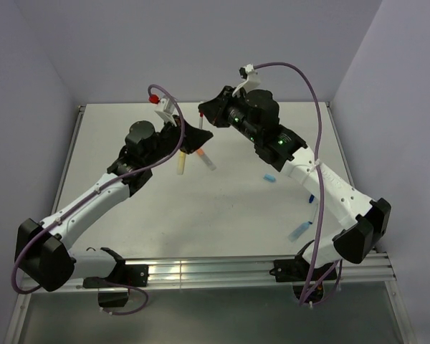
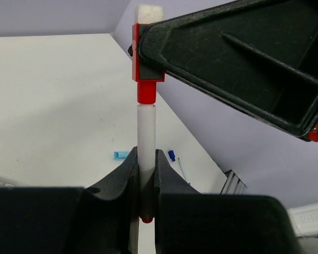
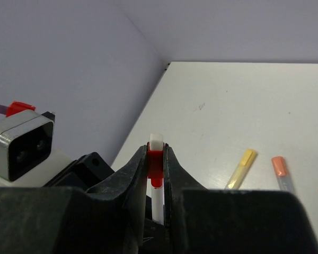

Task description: Insert the pens into the pen caps

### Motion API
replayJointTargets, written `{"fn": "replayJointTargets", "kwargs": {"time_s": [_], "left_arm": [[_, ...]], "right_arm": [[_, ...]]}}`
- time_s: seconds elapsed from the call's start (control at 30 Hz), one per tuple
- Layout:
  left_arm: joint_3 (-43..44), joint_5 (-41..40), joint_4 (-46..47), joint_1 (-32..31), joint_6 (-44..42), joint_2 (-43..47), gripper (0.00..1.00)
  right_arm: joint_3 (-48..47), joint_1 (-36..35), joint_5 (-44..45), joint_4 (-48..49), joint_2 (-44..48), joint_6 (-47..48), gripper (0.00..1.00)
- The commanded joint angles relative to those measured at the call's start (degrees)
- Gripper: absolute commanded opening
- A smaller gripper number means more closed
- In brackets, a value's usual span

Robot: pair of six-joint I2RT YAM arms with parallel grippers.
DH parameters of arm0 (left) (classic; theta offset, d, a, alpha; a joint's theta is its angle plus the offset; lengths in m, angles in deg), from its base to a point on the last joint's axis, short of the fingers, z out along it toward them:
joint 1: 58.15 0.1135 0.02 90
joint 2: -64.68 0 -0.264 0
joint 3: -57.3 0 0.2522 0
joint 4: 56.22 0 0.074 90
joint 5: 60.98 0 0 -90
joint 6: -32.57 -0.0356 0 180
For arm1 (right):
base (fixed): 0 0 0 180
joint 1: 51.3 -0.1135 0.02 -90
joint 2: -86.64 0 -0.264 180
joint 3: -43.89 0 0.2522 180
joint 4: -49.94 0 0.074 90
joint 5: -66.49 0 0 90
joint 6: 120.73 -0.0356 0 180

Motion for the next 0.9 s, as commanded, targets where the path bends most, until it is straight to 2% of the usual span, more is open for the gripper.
{"fn": "replayJointTargets", "kwargs": {"time_s": [0.0,0.17,0.57,0.73,0.87], "left_arm": [[6.62,-9.23,0.04,0.84,-3.87,-1.21,0.00],[9.35,-12.30,-1.91,0.84,-6.68,-1.82,0.00],[14.80,-17.67,-3.84,0.84,-9.33,-4.02,0.00],[17.96,-23.29,-6.65,0.40,-9.42,-6.22,0.00],[18.06,-19.45,-6.83,0.40,-9.42,-5.61,0.00]], "right_arm": [[-3.71,-3.51,-0.98,-9.55,-1.01,1.99,0.00],[-6.34,-4.13,0.25,-13.59,-2.07,2.87,0.00],[-11.26,-10.89,10.62,-20.45,-5.93,4.19,0.00],[-11.45,-13.09,14.05,-21.69,-7.61,4.01,0.00],[-8.30,-13.10,10.46,-17.83,-6.21,6.03,0.00]]}}
